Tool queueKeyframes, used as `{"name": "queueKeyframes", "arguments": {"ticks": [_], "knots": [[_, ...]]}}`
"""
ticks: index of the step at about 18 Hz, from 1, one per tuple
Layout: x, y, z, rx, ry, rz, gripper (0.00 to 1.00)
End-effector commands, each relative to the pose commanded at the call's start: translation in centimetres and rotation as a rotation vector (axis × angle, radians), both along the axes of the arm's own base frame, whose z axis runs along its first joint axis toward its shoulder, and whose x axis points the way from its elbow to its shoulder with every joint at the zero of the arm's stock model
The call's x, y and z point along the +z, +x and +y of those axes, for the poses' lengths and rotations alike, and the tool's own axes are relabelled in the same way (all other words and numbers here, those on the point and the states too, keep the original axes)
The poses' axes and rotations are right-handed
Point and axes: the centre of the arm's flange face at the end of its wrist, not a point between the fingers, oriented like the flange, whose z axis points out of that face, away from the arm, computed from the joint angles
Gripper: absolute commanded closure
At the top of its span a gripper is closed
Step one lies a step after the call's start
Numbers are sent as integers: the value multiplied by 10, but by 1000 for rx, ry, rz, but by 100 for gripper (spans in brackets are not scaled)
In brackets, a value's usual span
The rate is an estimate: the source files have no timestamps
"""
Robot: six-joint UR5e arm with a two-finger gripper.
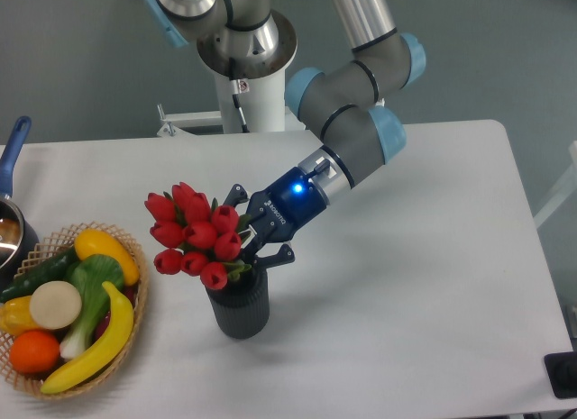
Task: Insert the flowers into the vase
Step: 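Push the tulips further down into the vase while holding them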
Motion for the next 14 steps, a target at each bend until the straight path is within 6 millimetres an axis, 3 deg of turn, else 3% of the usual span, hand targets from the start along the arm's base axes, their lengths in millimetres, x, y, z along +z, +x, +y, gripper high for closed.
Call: {"name": "queueKeyframes", "arguments": {"ticks": [4,10,11,13,14], "knots": [[-8,-3,1,-1,-2,-1,58],[-9,-4,1,-3,1,6,48],[-9,-4,1,-3,2,7,39],[-10,-5,1,-4,7,16,35],[-10,-6,0,-3,8,18,26]]}}
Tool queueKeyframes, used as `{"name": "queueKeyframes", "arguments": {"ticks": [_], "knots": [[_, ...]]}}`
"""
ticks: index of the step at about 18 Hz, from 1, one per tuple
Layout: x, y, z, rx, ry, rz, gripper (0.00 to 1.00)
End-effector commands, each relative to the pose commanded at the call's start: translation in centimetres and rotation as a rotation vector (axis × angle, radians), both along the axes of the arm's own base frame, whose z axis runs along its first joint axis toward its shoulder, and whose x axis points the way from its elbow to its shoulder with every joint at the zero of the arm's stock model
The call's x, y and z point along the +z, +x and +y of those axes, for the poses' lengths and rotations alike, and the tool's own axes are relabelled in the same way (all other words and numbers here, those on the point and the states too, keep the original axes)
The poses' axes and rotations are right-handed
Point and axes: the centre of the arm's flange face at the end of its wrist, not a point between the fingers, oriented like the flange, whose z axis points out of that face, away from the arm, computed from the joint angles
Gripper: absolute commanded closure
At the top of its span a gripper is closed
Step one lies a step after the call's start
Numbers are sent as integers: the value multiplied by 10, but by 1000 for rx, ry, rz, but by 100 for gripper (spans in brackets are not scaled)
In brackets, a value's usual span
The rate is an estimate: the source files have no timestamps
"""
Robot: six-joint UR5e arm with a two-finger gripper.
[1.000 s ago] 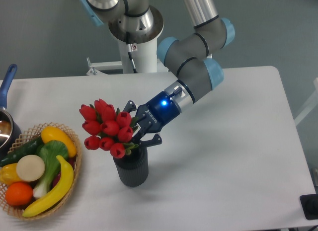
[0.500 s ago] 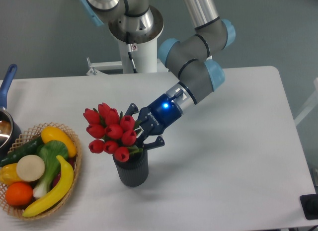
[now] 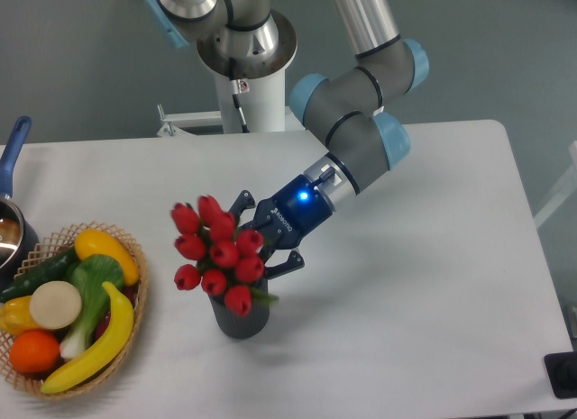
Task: Insert the flowers into the vase
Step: 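Push the tulips further down into the vase while holding them, then open the gripper to release the tulips in the vase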
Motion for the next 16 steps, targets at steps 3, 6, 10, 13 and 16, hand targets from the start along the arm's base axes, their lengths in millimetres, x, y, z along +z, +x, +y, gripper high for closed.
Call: {"name": "queueKeyframes", "arguments": {"ticks": [3,6,10,13,16], "knots": [[0,-1,-1,3,0,0,20],[2,-3,-3,8,1,1,1],[8,-9,-10,24,-1,16,0],[22,-11,-19,50,-74,96,0],[30,-11,-27,65,-91,117,0]]}}
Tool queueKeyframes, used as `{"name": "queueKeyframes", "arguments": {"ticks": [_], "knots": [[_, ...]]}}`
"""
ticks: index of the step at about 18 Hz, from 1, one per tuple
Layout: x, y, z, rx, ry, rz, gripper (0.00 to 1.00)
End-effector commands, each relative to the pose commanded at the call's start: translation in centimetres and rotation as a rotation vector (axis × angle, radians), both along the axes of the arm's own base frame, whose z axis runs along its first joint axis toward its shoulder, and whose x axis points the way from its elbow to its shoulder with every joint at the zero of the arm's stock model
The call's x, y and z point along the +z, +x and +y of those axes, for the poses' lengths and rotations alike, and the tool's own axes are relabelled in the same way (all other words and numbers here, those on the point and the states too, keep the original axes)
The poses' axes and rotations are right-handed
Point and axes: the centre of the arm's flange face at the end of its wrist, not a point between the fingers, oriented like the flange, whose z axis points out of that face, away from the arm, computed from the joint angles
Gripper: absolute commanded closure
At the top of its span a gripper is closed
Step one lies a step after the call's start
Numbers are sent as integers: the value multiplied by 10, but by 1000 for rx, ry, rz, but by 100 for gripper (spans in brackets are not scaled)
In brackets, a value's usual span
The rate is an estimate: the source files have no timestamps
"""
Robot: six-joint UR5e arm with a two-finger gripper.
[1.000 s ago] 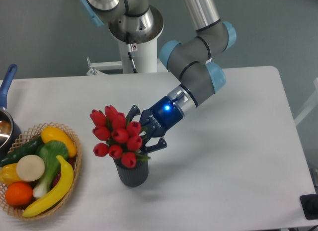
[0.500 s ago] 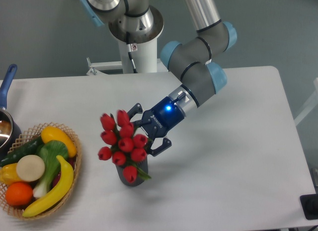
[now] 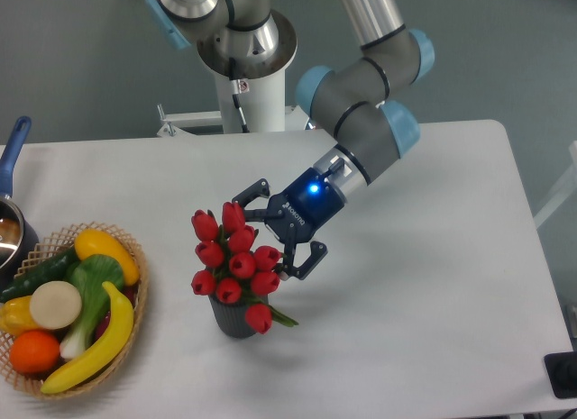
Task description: Insert the flowers into the vase
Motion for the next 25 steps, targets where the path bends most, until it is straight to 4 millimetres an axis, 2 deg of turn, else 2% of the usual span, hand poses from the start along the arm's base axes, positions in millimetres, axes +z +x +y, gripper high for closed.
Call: {"name": "queueKeyframes", "arguments": {"ticks": [8,15,19,21,25], "knots": [[55,-9,-32,98,-120,185,0],[128,-21,-81,220,-119,352,0],[168,-38,-115,318,-150,445,0],[174,-40,-128,371,-248,511,0],[191,-38,-135,382,-350,619,0]]}}
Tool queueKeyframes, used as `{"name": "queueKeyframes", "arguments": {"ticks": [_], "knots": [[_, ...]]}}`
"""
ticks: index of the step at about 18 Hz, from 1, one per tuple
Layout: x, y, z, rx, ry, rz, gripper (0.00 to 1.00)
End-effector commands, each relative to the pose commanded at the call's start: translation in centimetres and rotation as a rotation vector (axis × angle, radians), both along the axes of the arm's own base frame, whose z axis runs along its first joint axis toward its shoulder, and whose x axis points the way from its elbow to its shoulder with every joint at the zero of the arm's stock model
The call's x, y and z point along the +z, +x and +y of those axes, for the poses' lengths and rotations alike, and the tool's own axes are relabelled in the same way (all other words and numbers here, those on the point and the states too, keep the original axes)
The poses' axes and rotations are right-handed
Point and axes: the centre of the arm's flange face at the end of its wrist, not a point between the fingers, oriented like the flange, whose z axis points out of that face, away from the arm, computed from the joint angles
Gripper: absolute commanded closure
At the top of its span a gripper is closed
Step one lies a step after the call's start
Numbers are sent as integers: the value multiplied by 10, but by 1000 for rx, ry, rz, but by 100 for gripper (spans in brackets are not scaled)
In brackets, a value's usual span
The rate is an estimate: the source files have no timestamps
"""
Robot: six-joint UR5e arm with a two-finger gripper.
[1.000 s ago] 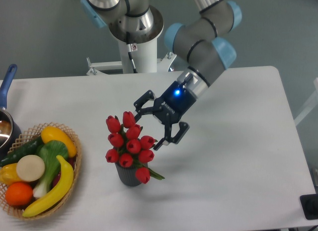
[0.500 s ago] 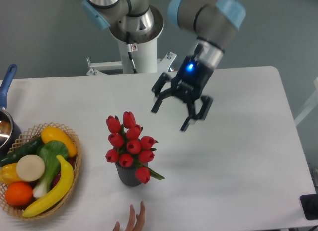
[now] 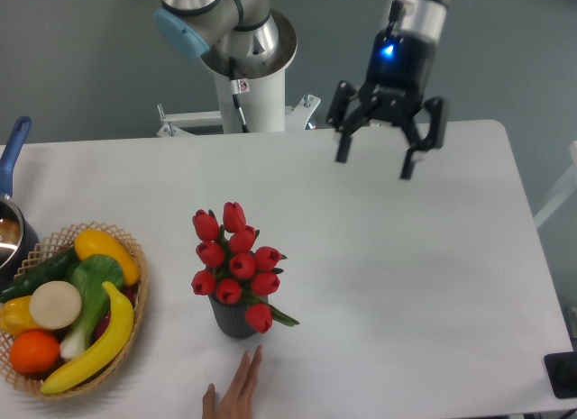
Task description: Insert the flowers into the vase
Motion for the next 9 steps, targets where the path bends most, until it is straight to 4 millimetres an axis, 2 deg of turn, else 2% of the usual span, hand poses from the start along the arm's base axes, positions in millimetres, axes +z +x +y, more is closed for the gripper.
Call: {"name": "queueKeyframes", "arguments": {"ticks": [6,9], "knots": [[-5,1,-27,-169,-271,117,0],[-6,5,-28,-203,-290,112,0]]}}
